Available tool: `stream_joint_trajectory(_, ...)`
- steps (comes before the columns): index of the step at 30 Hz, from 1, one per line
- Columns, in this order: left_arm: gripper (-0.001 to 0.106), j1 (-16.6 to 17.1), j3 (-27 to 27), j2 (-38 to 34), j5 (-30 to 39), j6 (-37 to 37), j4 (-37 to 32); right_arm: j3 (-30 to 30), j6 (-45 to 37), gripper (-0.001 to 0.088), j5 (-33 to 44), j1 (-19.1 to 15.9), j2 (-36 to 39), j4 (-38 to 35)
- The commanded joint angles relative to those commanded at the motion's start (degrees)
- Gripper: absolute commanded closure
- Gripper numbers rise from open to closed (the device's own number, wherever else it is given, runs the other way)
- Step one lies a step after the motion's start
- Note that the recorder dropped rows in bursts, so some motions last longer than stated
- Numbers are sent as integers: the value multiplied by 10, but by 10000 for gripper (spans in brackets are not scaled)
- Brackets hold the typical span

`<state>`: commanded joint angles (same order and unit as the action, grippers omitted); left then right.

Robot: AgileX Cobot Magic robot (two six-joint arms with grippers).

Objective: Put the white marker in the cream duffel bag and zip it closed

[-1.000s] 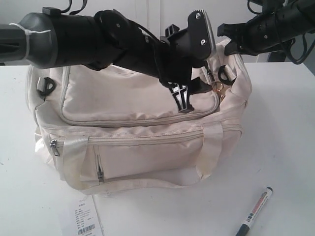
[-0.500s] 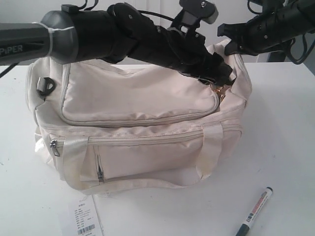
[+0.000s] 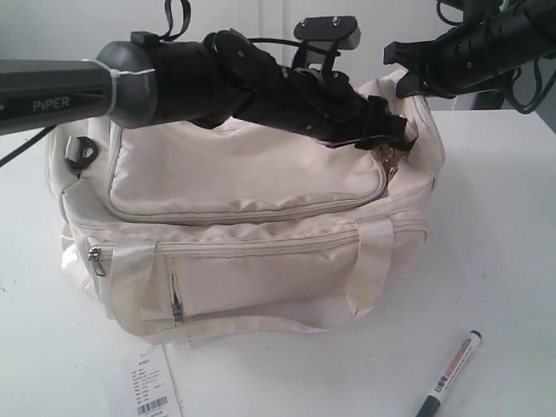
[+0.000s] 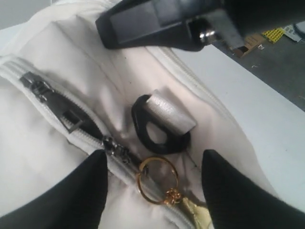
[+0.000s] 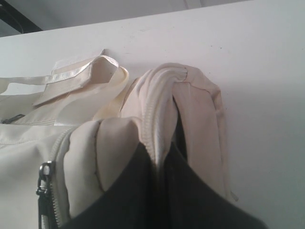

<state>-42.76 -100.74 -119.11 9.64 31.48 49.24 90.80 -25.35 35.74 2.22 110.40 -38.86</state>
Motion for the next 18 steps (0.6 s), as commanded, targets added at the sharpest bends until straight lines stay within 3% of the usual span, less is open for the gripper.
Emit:
stream_joint_trajectory(8, 435, 0, 0, -3, -20, -20, 6, 0, 0, 868, 0, 0, 0, 0)
stream_joint_trajectory(15, 435, -2, 0, -3, 19, -41, 6, 0, 0, 868, 0, 0, 0, 0)
stream_joint_trajectory(18, 435, -2, 0, -5, 23, -87, 6, 0, 0, 868, 0, 0, 0, 0)
